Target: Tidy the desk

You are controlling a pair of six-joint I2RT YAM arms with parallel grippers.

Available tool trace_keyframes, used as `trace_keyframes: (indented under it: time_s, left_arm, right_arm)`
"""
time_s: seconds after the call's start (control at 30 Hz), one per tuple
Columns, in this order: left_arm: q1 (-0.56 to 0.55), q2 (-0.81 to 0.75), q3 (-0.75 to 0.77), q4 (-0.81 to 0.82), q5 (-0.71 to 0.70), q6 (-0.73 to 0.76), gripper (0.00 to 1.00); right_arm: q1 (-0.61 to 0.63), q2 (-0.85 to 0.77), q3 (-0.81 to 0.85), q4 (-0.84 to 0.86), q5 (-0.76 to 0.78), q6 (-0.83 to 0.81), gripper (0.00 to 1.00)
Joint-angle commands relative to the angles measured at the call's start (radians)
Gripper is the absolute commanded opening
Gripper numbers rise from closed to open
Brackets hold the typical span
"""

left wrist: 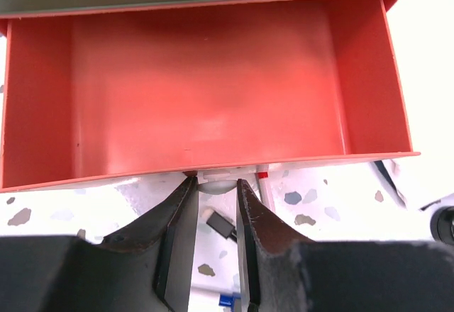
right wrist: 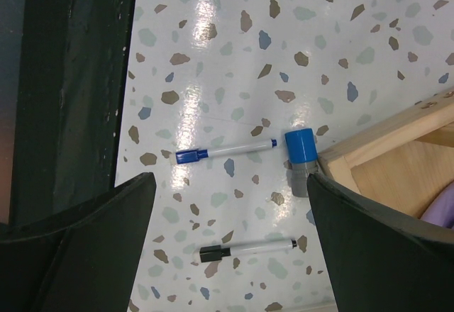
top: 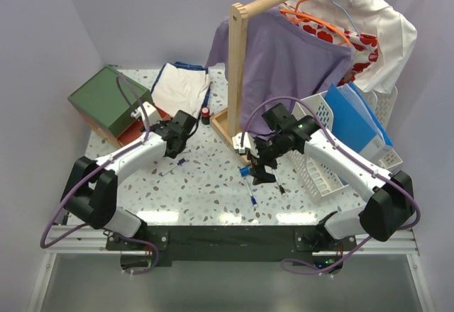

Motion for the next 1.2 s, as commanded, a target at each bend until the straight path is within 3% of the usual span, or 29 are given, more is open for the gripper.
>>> trace_keyframes:
  time_s: [0.0,0.13,0.27,0.63,0.77,0.87,1.0,1.17]
  left_arm:
    - [-0.020,-0.028,-0.013,-0.072,0.024,-0.113,0.16]
    - [-0.029,-0.060,-0.011,-0.073,0.050,-0.096,0.19]
    - [-0.029,-0.095,-0.007,-0.080,0.076,-0.069,0.29]
    - [-0.030,-0.268,-0.016,-0.027,0.211,0.129,0.72]
    - [-0.030,-0.363,-0.043,0.055,0.328,0.295,0.82]
    - [-0.030,-0.466,-0.080,0.149,0.475,0.505,0.87]
    - [-0.029,-0.667,-0.138,0.230,0.645,0.773,0.91]
    - [-0.029,-0.871,-0.227,0.241,0.667,0.912,0.99]
  right_arm:
    - [-0.003,-0.038,0.002,-0.006,-0.030,-0.020,0.93]
    - [-0.003,-0.036,-0.001,-0.008,-0.030,-0.020,0.93]
    - [-0.003,-0.033,0.001,-0.008,-0.030,-0.022,0.93]
    - [-0.003,-0.024,0.004,-0.003,-0.042,-0.017,0.93]
    - [0.000,-0.007,0.025,-0.023,-0.070,-0.016,0.93]
    - [0.030,0.028,0.056,-0.064,-0.067,-0.011,0.93]
    - [0.176,0.068,0.080,-0.057,0.102,0.050,0.93]
    - [0.263,0.186,0.211,-0.066,0.260,0.159,0.93]
